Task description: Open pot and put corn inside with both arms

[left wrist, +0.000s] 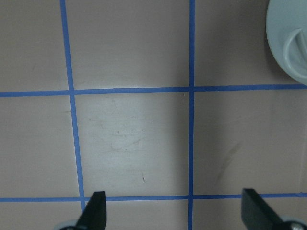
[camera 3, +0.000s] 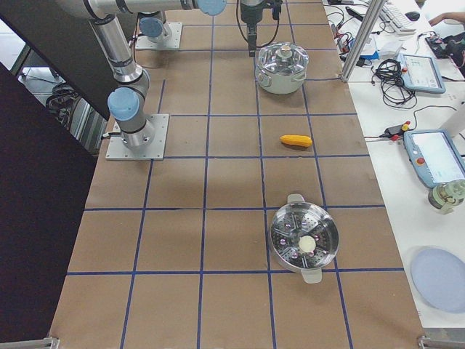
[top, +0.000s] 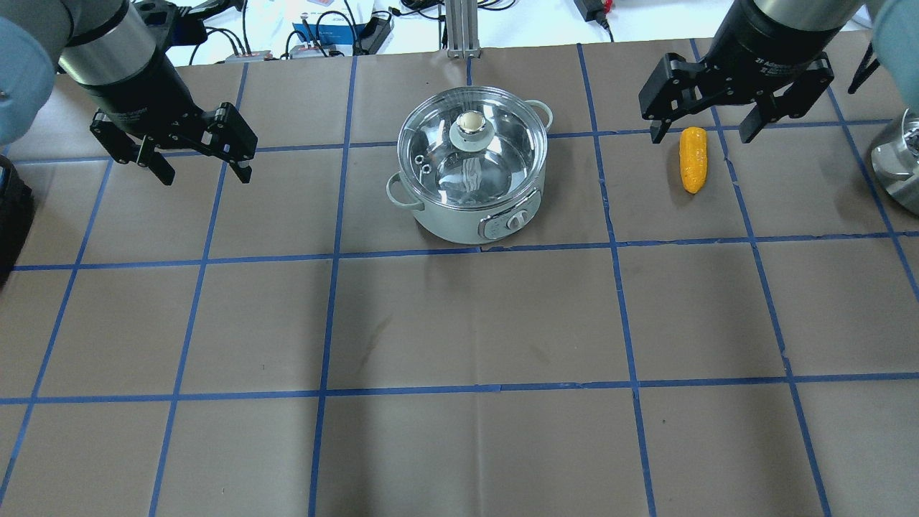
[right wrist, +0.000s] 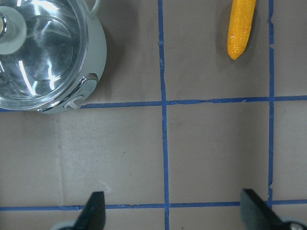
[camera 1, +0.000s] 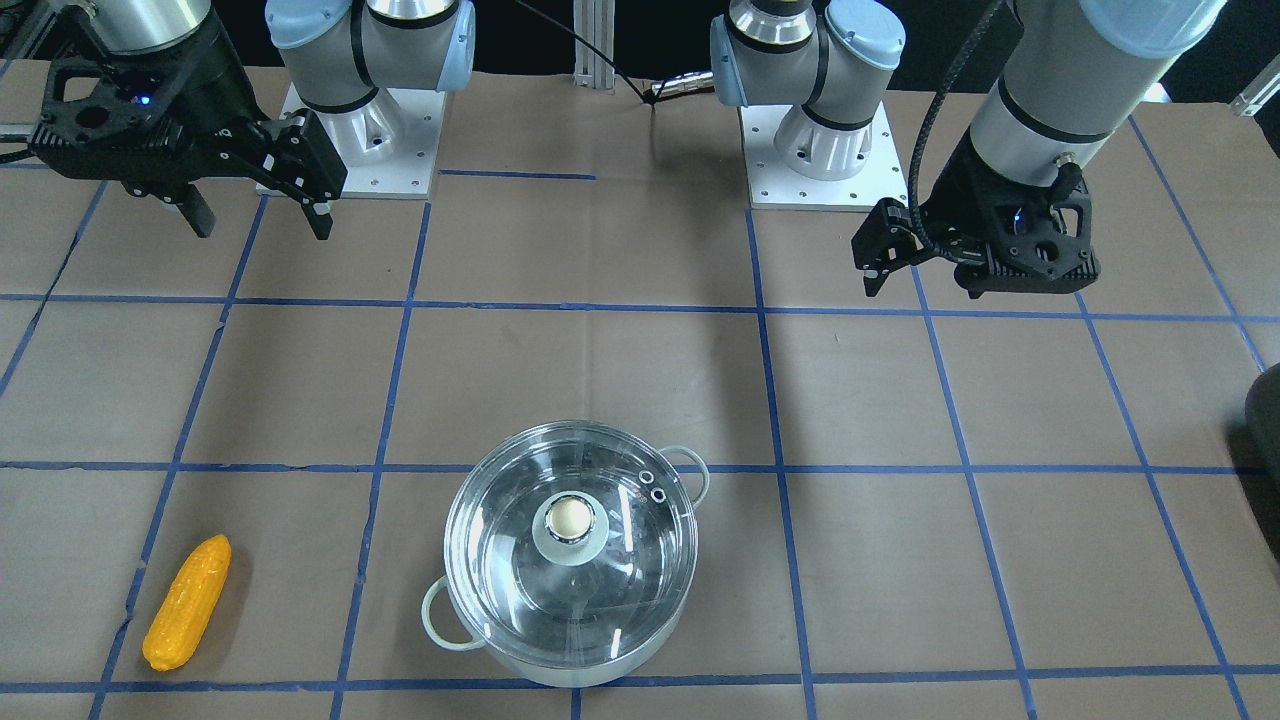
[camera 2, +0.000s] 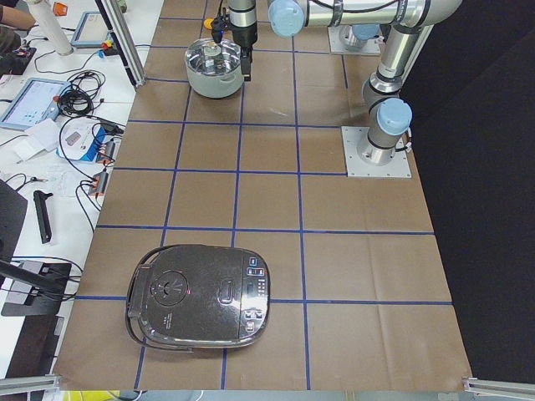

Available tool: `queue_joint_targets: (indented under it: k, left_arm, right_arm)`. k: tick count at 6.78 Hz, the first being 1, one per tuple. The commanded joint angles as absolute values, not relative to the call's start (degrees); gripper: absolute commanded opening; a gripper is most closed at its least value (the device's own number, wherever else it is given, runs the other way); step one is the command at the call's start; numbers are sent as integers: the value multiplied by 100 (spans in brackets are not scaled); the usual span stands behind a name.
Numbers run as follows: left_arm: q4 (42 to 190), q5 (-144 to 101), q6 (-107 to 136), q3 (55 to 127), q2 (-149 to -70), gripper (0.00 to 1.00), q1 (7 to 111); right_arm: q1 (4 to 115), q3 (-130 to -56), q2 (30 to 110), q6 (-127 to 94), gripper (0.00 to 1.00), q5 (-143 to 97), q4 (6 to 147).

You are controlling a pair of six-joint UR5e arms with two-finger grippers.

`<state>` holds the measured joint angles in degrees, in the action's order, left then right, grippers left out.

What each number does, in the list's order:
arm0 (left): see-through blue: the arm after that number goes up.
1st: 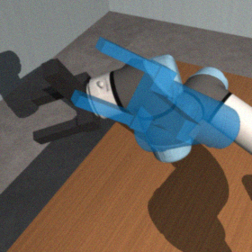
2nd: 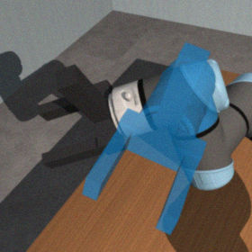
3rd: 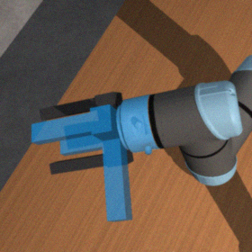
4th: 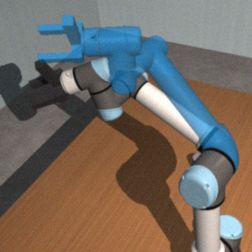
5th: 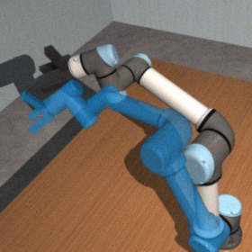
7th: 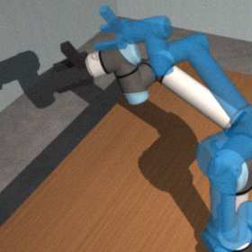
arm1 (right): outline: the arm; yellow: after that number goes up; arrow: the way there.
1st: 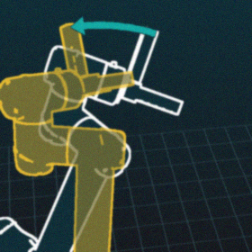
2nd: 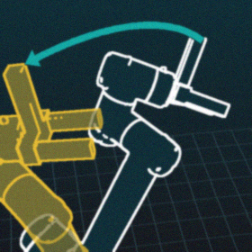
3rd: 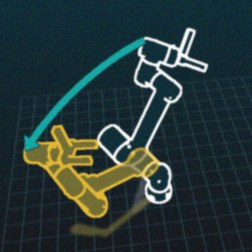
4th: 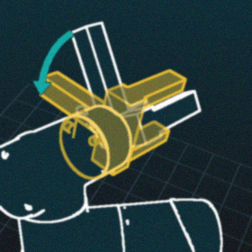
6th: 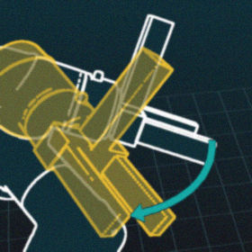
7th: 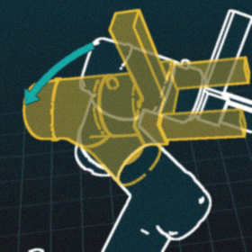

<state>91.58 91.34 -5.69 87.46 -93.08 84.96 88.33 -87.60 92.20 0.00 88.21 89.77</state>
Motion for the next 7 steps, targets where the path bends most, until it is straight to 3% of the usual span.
queue_joint_targets:
  k: [1, 4, 7]
  left_arm:
    - [9114, 8749, 4, 8056, -9595, 100, 8952]
    - [8504, 8386, 1192, 6307, -11516, 100, 10263]
    - [7614, 8385, 1862, 6144, -12460, 100, 10669]
  right_arm:
    - [8833, -8736, 9220, 0, 100, 8833, 8974]
    - [8833, -8728, 9220, 0, 100, 8833, 8965]
    - [8833, -8754, 9220, 0, 100, 8816, 8965]
